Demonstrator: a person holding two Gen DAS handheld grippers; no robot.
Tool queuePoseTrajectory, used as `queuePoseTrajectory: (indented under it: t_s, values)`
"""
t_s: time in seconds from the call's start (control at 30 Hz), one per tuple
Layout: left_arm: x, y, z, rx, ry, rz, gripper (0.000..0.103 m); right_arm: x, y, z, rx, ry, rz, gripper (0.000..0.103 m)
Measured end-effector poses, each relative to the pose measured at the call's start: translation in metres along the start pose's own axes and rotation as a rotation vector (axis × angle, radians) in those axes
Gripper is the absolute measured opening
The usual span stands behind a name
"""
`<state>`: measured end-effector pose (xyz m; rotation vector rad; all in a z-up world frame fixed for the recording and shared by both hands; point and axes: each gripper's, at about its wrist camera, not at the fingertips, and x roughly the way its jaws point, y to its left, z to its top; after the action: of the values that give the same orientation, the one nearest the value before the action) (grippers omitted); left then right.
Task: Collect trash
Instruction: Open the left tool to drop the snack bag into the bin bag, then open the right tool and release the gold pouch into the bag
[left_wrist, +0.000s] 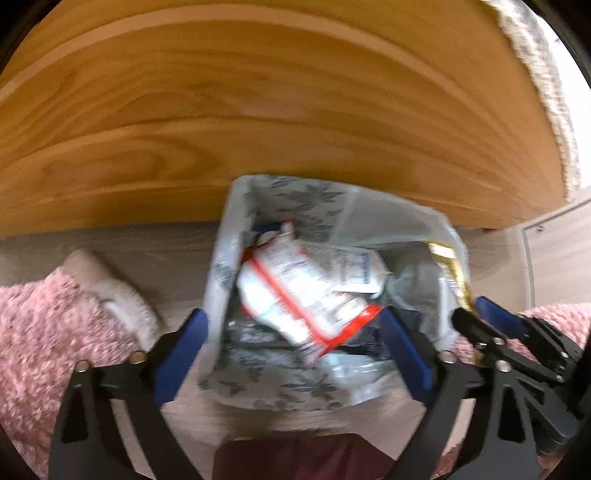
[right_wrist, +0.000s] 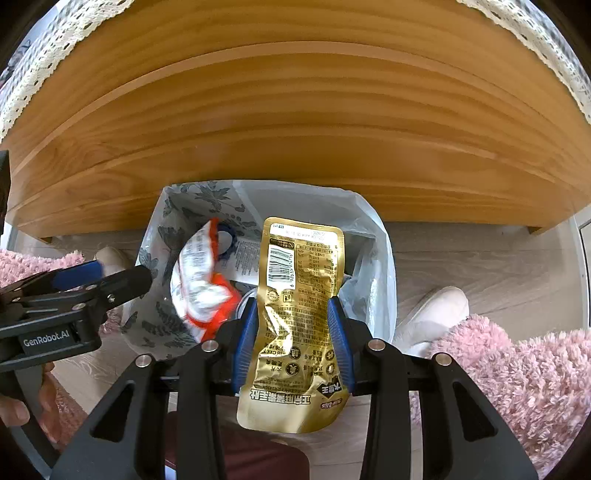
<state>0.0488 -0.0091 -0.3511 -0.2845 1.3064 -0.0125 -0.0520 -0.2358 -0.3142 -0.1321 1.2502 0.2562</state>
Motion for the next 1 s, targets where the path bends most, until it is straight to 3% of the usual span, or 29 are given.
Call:
queuePoseTrajectory:
  t_s: [0.1,0.37,0.6,0.7,0.77,0.93,1.0]
  values:
    - [0.003,0.005,-0.002,-0.005,0.029,0.063,0.093,0.004,-0.005,-0.001,0.021,0.01,0.0,0.038]
    - [0.003,-0.003,-0.003,0.029,0.027,0.092,0.093,0.013,-0.008,0.0,0.039,0.015,-0.025,0.038]
    - [0.005,-0.007,-0.005,0.054,0.038,0.106,0.093,0.022,0.009,0.004,-0.044,-0.014,-0.092,0.039]
    - [0.004,-0.007,-0.006,0.057,0.034,0.111,0.093,0.024,0.011,0.004,-0.061,-0.014,-0.112,0.047]
    - [0.004,-0.004,-0.006,0.045,0.037,0.112,0.093,0.024,0.01,0.005,-0.06,-0.01,-0.126,0.061]
    - [0.007,-0.001,-0.006,0.036,0.048,0.116,0.093,0.027,0.01,0.004,-0.062,-0.01,-0.159,0.085]
    - [0.007,-0.002,-0.006,0.042,0.046,0.121,0.093,0.028,0.008,0.002,-0.062,0.003,-0.16,0.085]
